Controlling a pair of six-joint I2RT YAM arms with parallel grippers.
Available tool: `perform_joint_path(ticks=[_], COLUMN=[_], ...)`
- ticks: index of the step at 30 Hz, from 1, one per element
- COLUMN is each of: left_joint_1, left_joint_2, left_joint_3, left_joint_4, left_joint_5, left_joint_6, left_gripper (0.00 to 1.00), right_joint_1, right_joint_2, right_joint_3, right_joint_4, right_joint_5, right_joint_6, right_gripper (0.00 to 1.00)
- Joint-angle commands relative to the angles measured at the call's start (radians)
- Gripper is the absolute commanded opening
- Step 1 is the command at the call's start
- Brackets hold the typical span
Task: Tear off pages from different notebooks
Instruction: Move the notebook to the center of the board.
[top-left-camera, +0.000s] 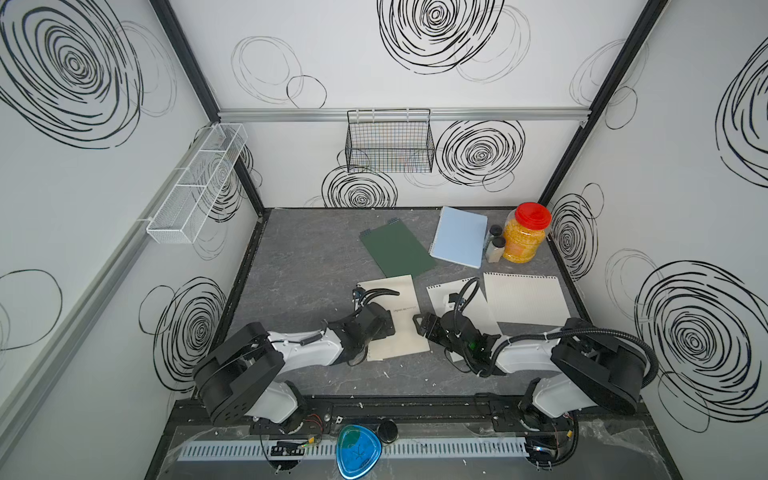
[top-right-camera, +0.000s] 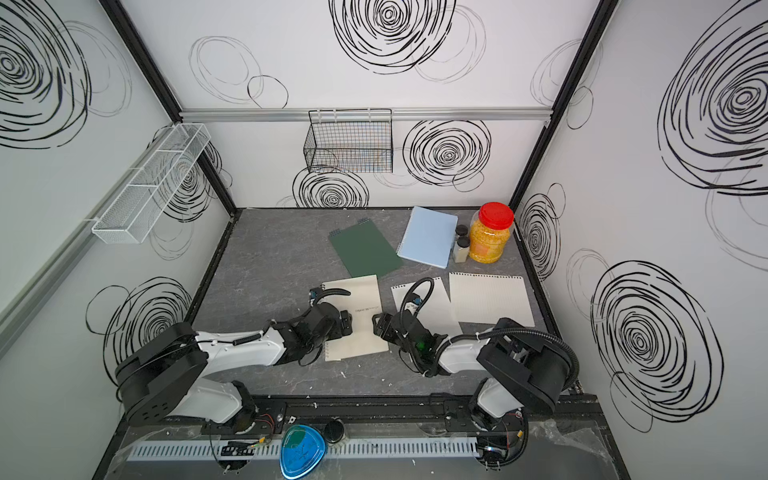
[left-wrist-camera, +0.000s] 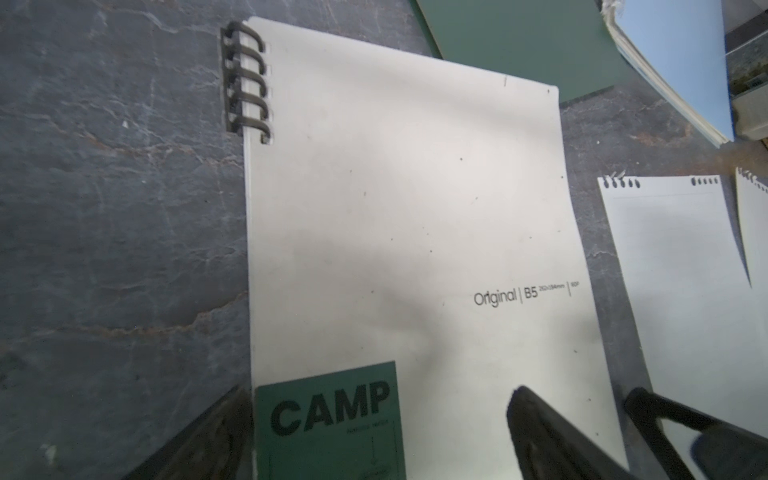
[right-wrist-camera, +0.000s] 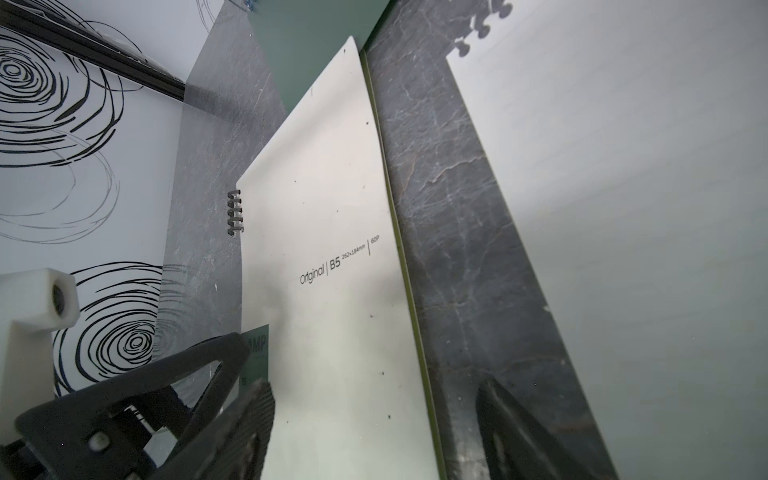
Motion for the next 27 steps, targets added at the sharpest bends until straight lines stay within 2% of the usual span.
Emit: perform_joint_path(ticks=[1, 6, 15, 27], left_joint_1=[-0.004, -0.020, -0.090, -0.096], left_joint_2=[0.056, 0.063, 0.100, 0.057], left_joint_3=[-0.038, -0.041, -0.001, -0.010], left_joint_4=[-0.064, -0.040, -0.041, -0.076], left_joint_5=[0.081, 0.093, 0.081, 0.039], left_joint_6=[-0.049, -0.053, -0.059, -0.067], left_gripper=[0.99, 0.99, 0.99, 0.99], right_joint_1=[-0.010, 0.008, 0.058, 0.053], right_joint_2=[0.050, 0.077, 0.053, -0.033], right_joint_3=[-0.030, -0.032, -0.032, -0.069], right_joint_4=[-0.129, -0.081, -0.085, -0.146], right_joint_5=[-0.021, -0.058, -0.018, 0.042], right_joint_6=[-0.010, -0.012, 0.005, 0.014], right_gripper=[0.79, 0.78, 0.75, 0.73])
